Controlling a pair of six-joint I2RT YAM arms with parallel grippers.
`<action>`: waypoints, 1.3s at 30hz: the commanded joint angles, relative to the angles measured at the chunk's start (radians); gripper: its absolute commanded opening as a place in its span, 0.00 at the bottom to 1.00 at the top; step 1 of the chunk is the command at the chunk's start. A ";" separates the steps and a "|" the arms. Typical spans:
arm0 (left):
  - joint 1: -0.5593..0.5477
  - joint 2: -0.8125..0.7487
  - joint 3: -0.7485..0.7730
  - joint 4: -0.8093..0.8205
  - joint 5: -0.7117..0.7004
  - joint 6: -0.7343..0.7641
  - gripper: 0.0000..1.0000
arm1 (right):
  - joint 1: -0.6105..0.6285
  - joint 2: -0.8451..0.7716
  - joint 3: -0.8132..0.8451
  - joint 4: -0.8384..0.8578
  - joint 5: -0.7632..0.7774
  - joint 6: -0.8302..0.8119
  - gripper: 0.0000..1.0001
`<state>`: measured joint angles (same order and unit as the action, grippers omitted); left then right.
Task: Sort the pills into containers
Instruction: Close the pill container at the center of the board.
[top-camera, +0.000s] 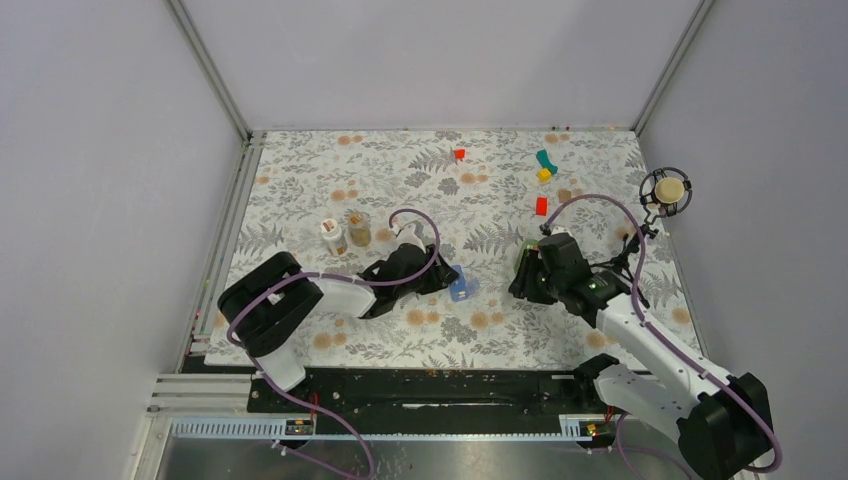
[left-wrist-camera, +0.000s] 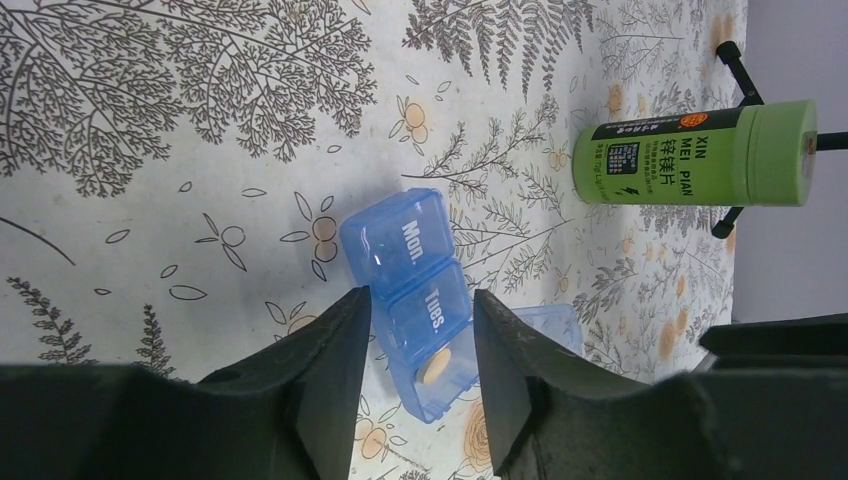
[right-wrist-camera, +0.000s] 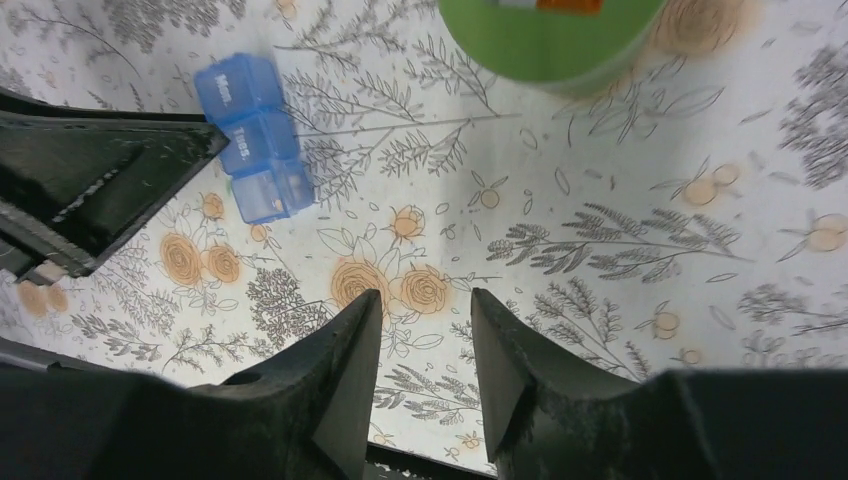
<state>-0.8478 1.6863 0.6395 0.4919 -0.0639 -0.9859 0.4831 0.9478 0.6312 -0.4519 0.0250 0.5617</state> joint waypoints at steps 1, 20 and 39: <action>-0.019 0.011 -0.020 0.095 -0.067 -0.001 0.41 | -0.004 0.020 -0.053 0.123 -0.088 0.084 0.44; -0.030 0.037 -0.042 0.137 -0.059 -0.001 0.37 | -0.001 0.315 -0.187 0.617 -0.206 0.310 0.37; -0.049 0.078 -0.032 0.155 -0.067 -0.064 0.32 | -0.002 0.457 -0.230 0.838 -0.399 0.311 0.41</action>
<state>-0.8898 1.7458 0.6022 0.6159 -0.1135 -1.0302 0.4831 1.3994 0.4309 0.4370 -0.3096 0.8604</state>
